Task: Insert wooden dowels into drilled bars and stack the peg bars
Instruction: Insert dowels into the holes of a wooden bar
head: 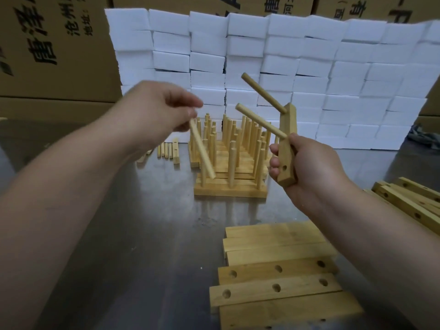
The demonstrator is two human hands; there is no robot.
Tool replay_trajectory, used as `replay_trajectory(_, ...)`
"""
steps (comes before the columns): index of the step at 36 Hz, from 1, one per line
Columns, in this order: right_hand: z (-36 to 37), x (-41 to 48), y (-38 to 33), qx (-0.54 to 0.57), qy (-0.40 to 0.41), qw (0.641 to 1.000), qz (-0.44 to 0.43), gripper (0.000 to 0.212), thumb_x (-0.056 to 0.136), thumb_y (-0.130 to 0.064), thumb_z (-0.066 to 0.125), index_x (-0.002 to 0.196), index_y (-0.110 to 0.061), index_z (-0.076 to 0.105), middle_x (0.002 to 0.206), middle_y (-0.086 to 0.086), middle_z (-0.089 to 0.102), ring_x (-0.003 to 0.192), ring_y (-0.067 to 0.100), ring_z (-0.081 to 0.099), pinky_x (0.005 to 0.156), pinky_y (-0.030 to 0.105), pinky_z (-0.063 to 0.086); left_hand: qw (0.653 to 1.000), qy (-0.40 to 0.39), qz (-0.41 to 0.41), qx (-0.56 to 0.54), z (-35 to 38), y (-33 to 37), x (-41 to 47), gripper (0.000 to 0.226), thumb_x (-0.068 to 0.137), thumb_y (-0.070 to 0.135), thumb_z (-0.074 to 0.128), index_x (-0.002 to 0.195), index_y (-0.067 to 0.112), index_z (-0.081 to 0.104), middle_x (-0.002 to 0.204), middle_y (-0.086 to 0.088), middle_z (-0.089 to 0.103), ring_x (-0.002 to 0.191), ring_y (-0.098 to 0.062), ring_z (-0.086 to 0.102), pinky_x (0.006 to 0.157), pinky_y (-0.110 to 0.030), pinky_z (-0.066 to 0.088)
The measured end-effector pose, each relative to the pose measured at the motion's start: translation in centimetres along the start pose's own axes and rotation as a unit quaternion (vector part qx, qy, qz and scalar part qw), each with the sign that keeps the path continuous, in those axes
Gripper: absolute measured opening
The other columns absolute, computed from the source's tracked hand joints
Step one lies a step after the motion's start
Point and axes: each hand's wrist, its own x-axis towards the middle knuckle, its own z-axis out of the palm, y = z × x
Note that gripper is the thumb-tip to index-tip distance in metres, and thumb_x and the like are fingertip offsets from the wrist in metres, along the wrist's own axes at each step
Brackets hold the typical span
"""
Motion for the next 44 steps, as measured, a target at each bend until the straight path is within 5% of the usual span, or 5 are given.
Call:
replay_trajectory(22, 0.2, -0.5, 0.2, 0.034, 0.039, 0.998, 0.03, 0.018, 0.098, -0.018, 0.043, 0.089, -0.007, 0.054, 0.068, 0.005, 0.057, 0.036, 0.01, 0.049, 0.038, 0.018, 0.041, 0.969, 0.114, 0.118, -0.187, 6.0, 2.0, -3.2, 0.025, 0.086, 0.001, 0.059, 0.075, 0.024, 0.061, 0.069, 0.011, 0.06, 0.069, -0.003, 0.063, 0.067, -0.015, 0.053)
replay_trajectory(28, 0.1, -0.5, 0.0, 0.035, 0.046, 0.998, 0.036, 0.016, 0.098, -0.019, 0.043, 0.088, -0.01, 0.051, 0.07, 0.006, 0.058, 0.042, 0.013, 0.048, 0.038, 0.018, 0.04, 0.973, 0.096, 0.152, -0.144, 6.4, 1.5, -3.3, 0.03, 0.086, 0.005, 0.061, 0.075, 0.033, 0.06, 0.065, 0.026, 0.062, 0.072, 0.003, 0.062, 0.072, -0.016, 0.053)
replay_trajectory(34, 0.0, -0.5, -0.2, 0.04, 0.056, 0.997, 0.036, 0.015, 0.097, -0.018, 0.044, 0.086, -0.012, 0.051, 0.071, 0.005, 0.058, 0.046, 0.013, 0.049, 0.038, 0.017, 0.042, 0.982, 0.079, 0.158, -0.066, 6.3, 1.2, -3.4, 0.028, 0.088, 0.012, 0.059, 0.079, 0.038, 0.059, 0.082, 0.009, 0.064, 0.073, 0.002, 0.064, 0.077, -0.023, 0.055)
replay_trajectory(39, 0.1, -0.5, -0.2, 0.043, 0.061, 0.997, 0.029, 0.016, 0.098, -0.018, 0.043, 0.084, -0.012, 0.05, 0.07, 0.005, 0.057, 0.045, 0.013, 0.048, 0.037, 0.017, 0.04, 0.981, 0.03, 0.192, 0.008, 6.6, 1.1, -3.6, 0.018, 0.086, 0.01, 0.062, 0.102, 0.013, 0.069, 0.092, 0.01, 0.059, 0.083, -0.01, 0.064, 0.083, -0.03, 0.052)
replay_trajectory(44, -0.1, -0.4, -0.1, 0.036, 0.063, 0.997, 0.029, 0.015, 0.097, -0.017, 0.043, 0.086, -0.013, 0.051, 0.068, 0.005, 0.057, 0.045, 0.013, 0.048, 0.038, 0.017, 0.041, 0.977, -0.023, 0.196, 0.078, 6.6, 0.9, -3.4, 0.018, 0.085, 0.012, 0.062, 0.101, 0.019, 0.067, 0.09, 0.013, 0.05, 0.083, -0.007, 0.057, 0.083, -0.029, 0.05)
